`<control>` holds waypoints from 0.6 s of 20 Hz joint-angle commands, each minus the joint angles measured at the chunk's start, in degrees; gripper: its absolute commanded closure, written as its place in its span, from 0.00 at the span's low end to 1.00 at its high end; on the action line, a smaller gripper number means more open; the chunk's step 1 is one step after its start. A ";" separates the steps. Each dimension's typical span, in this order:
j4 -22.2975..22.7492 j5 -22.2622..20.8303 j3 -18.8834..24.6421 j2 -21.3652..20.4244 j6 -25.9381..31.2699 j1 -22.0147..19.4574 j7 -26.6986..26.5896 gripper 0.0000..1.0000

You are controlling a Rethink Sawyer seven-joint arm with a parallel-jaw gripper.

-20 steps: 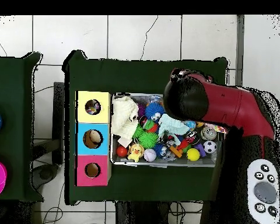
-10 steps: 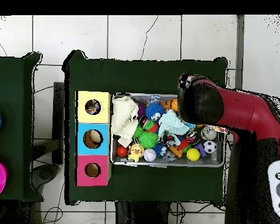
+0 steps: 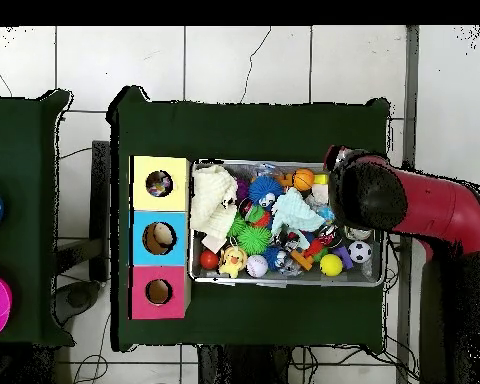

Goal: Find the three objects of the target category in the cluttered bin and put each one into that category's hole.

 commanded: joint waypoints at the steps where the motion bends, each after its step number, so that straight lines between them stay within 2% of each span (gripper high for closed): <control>1: 8.38 -5.57 7.99 4.34 -3.56 -1.67 -10.77 0.00; 6: 10.29 -6.82 9.90 4.59 -5.26 -4.20 -9.81 0.00; 12: 11.09 -8.34 13.33 5.34 -4.86 -9.34 -12.58 0.00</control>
